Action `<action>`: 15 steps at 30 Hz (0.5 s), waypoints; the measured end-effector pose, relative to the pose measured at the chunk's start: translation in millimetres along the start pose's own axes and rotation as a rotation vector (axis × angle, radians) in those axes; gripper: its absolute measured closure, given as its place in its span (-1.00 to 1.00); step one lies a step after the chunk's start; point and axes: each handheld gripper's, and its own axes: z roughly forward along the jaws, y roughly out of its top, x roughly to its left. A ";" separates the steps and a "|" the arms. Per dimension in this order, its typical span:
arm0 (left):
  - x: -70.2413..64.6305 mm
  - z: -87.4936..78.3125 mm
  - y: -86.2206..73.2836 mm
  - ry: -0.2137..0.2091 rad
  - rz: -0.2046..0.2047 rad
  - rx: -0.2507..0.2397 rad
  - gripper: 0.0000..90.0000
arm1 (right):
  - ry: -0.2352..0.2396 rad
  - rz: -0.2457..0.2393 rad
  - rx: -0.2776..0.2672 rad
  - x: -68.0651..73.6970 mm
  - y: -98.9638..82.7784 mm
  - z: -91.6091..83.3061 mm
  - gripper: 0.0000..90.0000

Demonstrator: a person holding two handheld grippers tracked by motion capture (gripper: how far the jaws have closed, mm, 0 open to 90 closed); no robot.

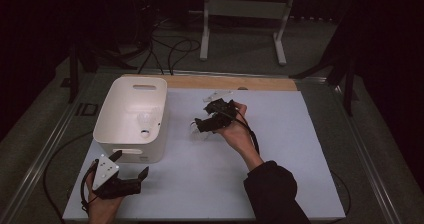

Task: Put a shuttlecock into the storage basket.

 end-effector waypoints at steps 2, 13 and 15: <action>0.0 -0.1 0.0 0.000 0.001 0.000 -1.00 | 0.003 0.002 0.002 0.1 -1.7 0.9 -0.81; 0.1 -0.1 0.0 0.001 0.002 0.002 -1.00 | -0.014 0.030 0.033 -4.8 -13.9 4.8 -0.80; 0.0 -0.1 0.0 0.001 0.002 0.002 -1.00 | -0.012 0.031 0.039 -5.5 -16.1 5.8 -0.80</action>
